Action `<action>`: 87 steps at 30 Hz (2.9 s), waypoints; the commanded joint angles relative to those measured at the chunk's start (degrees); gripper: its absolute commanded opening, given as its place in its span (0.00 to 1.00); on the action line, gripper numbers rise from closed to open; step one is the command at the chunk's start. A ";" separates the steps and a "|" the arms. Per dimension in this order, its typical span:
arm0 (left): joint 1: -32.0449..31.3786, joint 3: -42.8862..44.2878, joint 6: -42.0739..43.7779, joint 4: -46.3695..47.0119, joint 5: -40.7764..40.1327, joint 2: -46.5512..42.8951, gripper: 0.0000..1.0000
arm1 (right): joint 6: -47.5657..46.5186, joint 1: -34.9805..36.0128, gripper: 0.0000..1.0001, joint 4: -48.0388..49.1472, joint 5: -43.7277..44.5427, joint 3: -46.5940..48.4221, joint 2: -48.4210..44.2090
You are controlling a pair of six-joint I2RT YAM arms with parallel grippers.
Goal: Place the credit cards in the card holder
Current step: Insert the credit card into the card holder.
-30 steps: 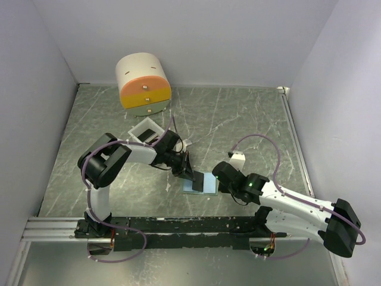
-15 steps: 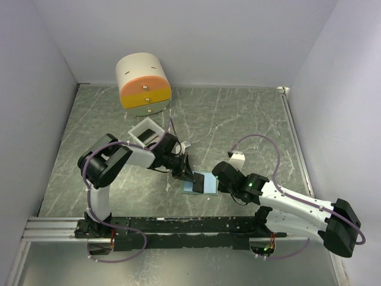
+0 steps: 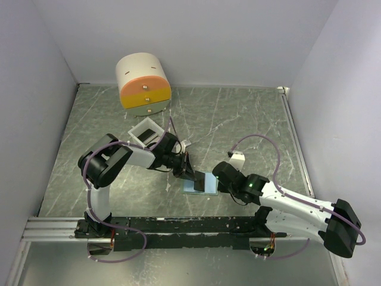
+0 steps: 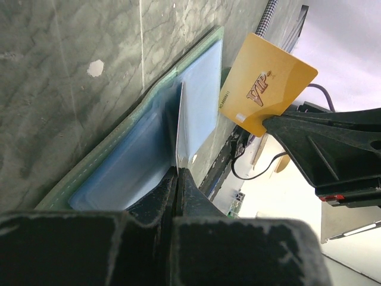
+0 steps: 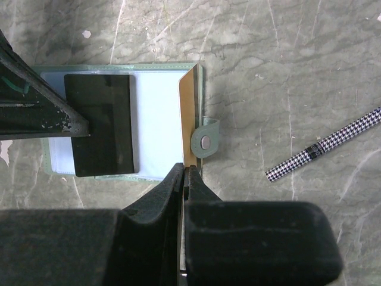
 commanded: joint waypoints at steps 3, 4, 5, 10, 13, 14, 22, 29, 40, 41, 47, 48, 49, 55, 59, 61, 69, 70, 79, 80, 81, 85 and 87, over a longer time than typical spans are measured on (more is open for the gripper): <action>-0.35 -0.86 -0.66 3.73 -1.44 1.46 0.07 | 0.36 0.11 0.00 -0.12 -0.62 -1.38 -0.57; -0.40 -1.14 -0.88 4.18 -1.29 1.62 0.07 | 0.33 0.13 0.00 -0.14 -0.55 -1.39 -0.50; -0.39 -1.36 -1.10 4.51 -1.20 1.75 0.07 | 0.35 0.15 0.00 -0.13 -0.69 -1.40 -0.53; -0.82 -0.67 -0.16 2.16 -2.11 1.64 0.07 | 0.28 0.11 0.00 0.43 -0.91 -1.57 -0.21; -1.23 -0.36 -0.39 2.07 -2.40 1.82 0.07 | 0.28 0.16 0.00 0.79 -1.06 -1.61 -0.01; -1.45 -0.25 -0.79 2.29 -2.40 2.00 0.07 | 0.19 0.11 0.00 0.73 -1.06 -1.57 0.03; -2.09 0.83 -1.57 2.07 -2.73 3.73 0.07 | 0.04 0.15 0.00 0.83 -1.06 -1.42 0.24; -2.31 3.58 -0.28 -2.40 -5.69 3.21 0.13 | 0.02 0.12 0.00 0.94 -1.09 -1.51 0.37; -2.43 6.32 4.13 -16.03 -17.23 -3.57 0.45 | -0.04 0.12 0.00 1.41 -1.14 -2.02 0.35; -2.43 6.59 4.19 -16.94 -17.96 -3.90 0.48 | -0.12 0.13 0.00 1.56 -1.14 -2.03 0.43; -3.07 9.57 5.61 -22.51 -23.25 -5.39 0.53 | -0.51 0.15 0.00 1.75 -1.10 -1.82 0.33; -3.24 10.26 5.93 -23.49 -23.88 -5.44 0.53 | -0.58 0.11 0.00 1.80 -1.10 -1.81 0.22; -3.42 10.81 6.05 -24.20 -24.40 -5.50 0.53 | -0.64 0.10 0.00 1.77 -1.14 -1.80 0.23; -4.45 12.89 6.99 -27.99 -28.15 -5.66 0.52 | -0.71 0.11 0.00 1.77 -1.15 -1.36 -0.01; -5.20 13.78 7.78 -30.51 -31.73 -6.22 0.53 | -0.61 0.10 0.00 1.69 -1.06 -1.20 -0.21; -5.56 14.27 8.33 -31.61 -33.11 -6.29 0.55 | -0.51 0.11 0.00 1.85 -1.14 -1.22 -0.42; -5.92 14.05 8.63 -31.90 -33.70 -6.43 0.58 | -0.51 0.13 0.00 2.24 -1.61 -1.05 0.10; -5.98 13.91 8.56 -31.91 -33.69 -6.61 0.58 | -0.58 0.11 0.00 2.28 -1.67 -1.00 -0.01; -5.94 14.14 8.03 -32.72 -35.34 -7.79 0.58 | -0.59 0.15 0.00 2.25 -1.67 -1.17 -0.58; -5.93 14.33 8.04 -32.90 -35.41 -7.71 0.58 | -0.59 0.12 0.00 2.33 -1.67 -1.22 -0.60; -5.92 14.50 8.02 -33.15 -35.49 -7.61 0.58 | -0.67 0.10 0.00 2.30 -1.68 -1.21 -0.62; -5.95 14.41 7.87 -33.23 -35.78 -7.64 0.58 | -0.80 0.12 0.00 2.27 -1.50 -1.01 -0.56; -5.96 14.47 7.78 -33.31 -35.74 -7.24 0.58 | -0.87 0.11 0.00 2.32 -1.50 -1.00 -0.67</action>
